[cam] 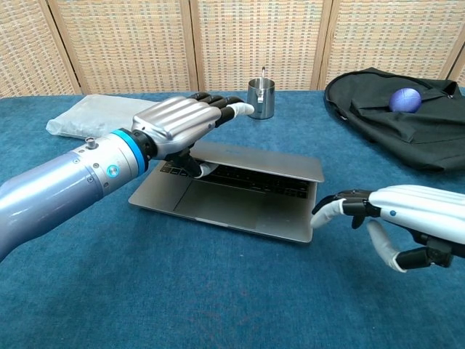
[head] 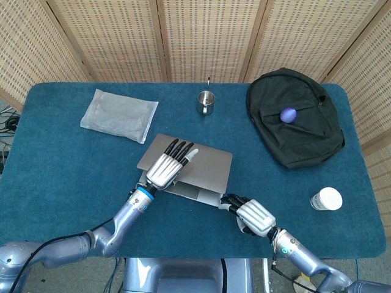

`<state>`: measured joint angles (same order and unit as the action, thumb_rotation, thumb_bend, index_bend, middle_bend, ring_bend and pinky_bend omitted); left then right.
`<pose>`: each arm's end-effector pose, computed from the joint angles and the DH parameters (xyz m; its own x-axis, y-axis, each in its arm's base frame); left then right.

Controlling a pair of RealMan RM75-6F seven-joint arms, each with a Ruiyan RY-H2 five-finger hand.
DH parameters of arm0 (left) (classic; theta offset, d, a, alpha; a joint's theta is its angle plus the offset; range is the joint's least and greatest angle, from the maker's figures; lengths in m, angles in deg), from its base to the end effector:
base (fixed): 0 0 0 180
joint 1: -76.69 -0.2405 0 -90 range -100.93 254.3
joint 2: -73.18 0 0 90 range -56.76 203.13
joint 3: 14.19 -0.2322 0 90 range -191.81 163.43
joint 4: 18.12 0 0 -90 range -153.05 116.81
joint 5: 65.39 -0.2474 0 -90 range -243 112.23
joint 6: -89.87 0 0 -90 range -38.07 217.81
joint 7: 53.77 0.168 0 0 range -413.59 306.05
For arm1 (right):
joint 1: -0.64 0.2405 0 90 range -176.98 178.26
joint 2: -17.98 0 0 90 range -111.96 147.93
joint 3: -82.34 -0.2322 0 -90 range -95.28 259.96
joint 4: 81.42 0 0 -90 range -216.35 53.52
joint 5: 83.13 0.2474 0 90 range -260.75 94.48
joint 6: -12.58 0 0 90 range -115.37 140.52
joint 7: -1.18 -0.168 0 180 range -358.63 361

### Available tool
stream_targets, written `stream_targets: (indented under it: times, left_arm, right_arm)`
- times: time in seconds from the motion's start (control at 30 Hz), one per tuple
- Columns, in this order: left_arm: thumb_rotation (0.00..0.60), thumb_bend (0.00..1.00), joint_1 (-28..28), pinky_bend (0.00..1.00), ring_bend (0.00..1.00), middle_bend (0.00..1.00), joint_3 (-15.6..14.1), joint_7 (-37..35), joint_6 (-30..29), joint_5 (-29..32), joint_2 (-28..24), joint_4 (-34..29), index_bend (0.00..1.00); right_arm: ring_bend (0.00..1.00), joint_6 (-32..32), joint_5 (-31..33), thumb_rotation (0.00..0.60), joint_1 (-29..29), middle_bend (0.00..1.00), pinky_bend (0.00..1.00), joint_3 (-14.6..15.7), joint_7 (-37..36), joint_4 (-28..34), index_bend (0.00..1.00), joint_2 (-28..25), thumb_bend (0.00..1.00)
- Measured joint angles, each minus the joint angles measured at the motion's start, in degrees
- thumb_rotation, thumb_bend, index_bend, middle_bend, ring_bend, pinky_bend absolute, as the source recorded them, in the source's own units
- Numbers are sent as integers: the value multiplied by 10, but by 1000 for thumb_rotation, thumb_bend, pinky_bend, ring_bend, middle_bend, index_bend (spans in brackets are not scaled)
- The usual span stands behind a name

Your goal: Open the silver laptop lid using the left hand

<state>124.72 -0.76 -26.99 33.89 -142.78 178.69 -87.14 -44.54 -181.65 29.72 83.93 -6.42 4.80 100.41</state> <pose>-0.0473 0.3572 -0.1200 0.5705 0.0189 0.8211 0.6721 -0.5853 -0.4536 -0.1787 -0.2482 -0.0687 0.3769 -0.4480 0.8107 -0.8322 -0.5481 0.0840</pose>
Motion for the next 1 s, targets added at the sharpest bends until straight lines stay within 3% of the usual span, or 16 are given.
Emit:
stream_targets:
  times: [0.47, 1.0]
  left_arm:
    - [600, 462, 4, 0, 0, 0, -5, -19, -5, 10, -5, -3, 0]
    - [600, 463, 10, 0, 0, 0, -1, -33, -2, 29, -13, -10, 0]
  right_arm:
    - [107, -13, 29, 600, 6, 145, 266, -16, 69, -47, 199, 75, 1000]
    - [107, 24, 101, 600, 28, 129, 266, -45, 256, -60, 199, 125, 1000]
